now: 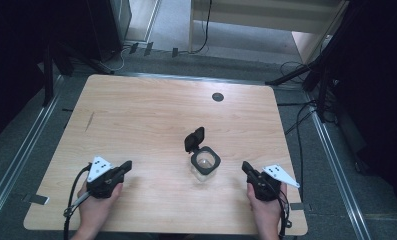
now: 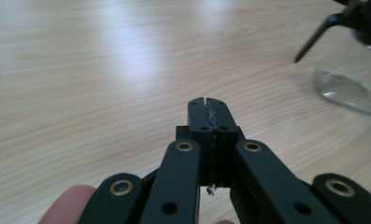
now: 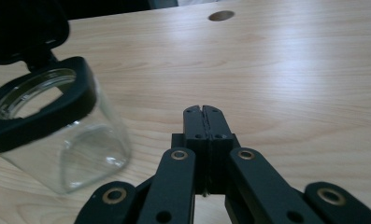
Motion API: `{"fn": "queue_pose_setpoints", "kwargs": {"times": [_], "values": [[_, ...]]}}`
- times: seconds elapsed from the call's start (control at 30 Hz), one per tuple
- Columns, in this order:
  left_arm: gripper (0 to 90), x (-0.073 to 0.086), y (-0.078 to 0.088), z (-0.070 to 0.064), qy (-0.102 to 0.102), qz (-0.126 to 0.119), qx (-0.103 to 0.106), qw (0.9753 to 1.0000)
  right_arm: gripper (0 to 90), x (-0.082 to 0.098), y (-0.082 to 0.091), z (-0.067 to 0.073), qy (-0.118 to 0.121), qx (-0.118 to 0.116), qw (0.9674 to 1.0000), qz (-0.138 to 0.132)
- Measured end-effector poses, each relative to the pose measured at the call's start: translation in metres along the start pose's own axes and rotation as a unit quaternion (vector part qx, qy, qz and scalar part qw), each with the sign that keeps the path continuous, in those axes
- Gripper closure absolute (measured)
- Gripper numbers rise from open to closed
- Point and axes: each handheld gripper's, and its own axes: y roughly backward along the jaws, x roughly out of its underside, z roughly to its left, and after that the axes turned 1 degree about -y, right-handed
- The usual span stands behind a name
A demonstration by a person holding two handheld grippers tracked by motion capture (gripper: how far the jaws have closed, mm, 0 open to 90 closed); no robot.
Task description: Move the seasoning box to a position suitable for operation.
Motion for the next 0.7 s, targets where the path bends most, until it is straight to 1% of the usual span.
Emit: {"fn": "queue_pose_setpoints", "kwargs": {"times": [0.1,0.2,0.23,0.27,0.33,0.4,0.5,0.57,0.63,0.7], "values": [[90.0,-0.007,-0.011,-0.019,-0.008,-0.002,0.018,0.9998,90.0,-0.004,-0.011,0.011,-0.001,-0.013,0.9999,0.001],[90.0,-0.012,-0.024,-0.04,-0.018,-0.002,0.033,0.9993,90.0,-0.007,-0.021,0.021,0.005,-0.029,0.9996,0.003],[90.0,-0.012,-0.027,-0.045,-0.021,0.0,0.036,0.9991,90.0,-0.008,-0.025,0.023,0.008,-0.033,0.9994,0.004],[90.0,-0.013,-0.033,-0.052,-0.024,0.002,0.043,0.9988,90.0,-0.009,-0.027,0.025,0.007,-0.037,0.9993,0.006],[90.0,-0.014,-0.041,-0.063,-0.029,0.006,0.052,0.9982,90.0,-0.01,-0.035,0.028,0.004,-0.046,0.9989,0.012],[90.0,-0.015,-0.05,-0.073,-0.031,0.011,0.061,0.9976,90.0,-0.01,-0.042,0.029,0.006,-0.05,0.9986,0.014],[90.0,-0.016,-0.062,-0.085,-0.025,0.019,0.078,0.9965,90.0,-0.01,-0.047,0.033,0.011,-0.062,0.9978,0.019],[90.0,-0.016,-0.068,-0.093,-0.032,0.024,0.087,0.9954,90.0,-0.009,-0.048,0.036,0.02,-0.064,0.9976,0.02],[90.0,-0.015,-0.072,-0.098,-0.037,0.027,0.09,0.9948,90.0,-0.008,-0.048,0.037,0.023,-0.07,0.997,0.022],[90.0,-0.016,-0.075,-0.1,-0.037,0.028,0.091,0.9947,90.0,-0.007,-0.047,0.037,0.023,-0.071,0.997,0.021]]}}
